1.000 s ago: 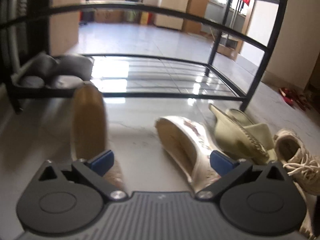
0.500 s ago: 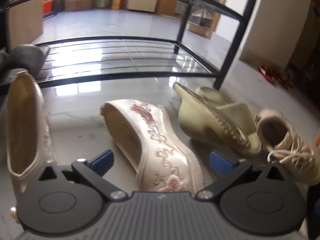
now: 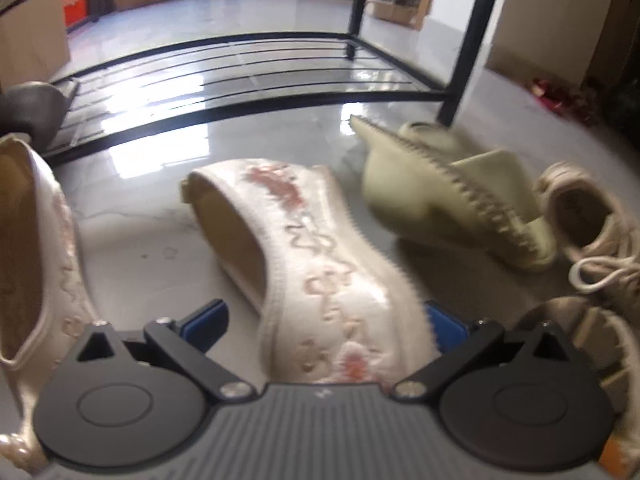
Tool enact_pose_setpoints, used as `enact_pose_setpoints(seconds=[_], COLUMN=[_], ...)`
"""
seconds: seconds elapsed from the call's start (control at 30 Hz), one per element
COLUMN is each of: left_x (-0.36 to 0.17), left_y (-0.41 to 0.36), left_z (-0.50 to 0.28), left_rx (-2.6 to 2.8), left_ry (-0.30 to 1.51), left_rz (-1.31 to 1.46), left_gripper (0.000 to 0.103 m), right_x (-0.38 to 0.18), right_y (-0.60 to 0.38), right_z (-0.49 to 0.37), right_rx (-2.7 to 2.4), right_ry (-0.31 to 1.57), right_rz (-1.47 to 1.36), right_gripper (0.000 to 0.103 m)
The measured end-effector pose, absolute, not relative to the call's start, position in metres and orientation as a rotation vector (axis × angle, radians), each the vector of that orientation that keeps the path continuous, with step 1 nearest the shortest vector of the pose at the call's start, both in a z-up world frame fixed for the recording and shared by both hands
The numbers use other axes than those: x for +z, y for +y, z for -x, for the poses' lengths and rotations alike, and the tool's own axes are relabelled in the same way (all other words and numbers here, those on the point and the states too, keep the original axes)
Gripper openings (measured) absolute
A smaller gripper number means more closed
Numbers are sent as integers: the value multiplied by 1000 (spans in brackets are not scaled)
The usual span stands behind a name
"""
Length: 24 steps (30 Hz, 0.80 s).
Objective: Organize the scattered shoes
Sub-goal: 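Hold the slip-on shoe in the right gripper while the left gripper grasps the embroidered wedge shoe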
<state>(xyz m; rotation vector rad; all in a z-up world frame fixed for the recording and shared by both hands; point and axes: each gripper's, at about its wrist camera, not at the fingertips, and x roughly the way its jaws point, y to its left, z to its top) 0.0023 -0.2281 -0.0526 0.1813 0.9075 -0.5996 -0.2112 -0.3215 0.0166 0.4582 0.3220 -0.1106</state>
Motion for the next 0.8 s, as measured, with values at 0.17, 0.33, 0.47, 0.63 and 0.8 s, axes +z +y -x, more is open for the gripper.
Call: enact_pose_setpoints(seconds=[0.17,0.33,0.47,0.63,0.8], left_x=[-54,-51,-52,-41,-23], left_y=[-224,-225,-220,-210,-200], left_z=[-5,-3,-1,4,7], left_rx=[-597,-639,-664,-677,-685], left_ry=[944,981,985,936,892], left_rz=[-179,-168,-140,-126,-96], left_gripper=[88,66,65,59,51], right_x=[15,13,13,14,15], right_y=[-325,-325,-324,-324,-324], right_z=[210,209,210,211,212], right_rx=[-123,-129,-131,-135,-140], right_ry=[331,336,337,329,322], right_rz=[-482,-484,-481,-482,-481], right_gripper=[103,103,103,103,103])
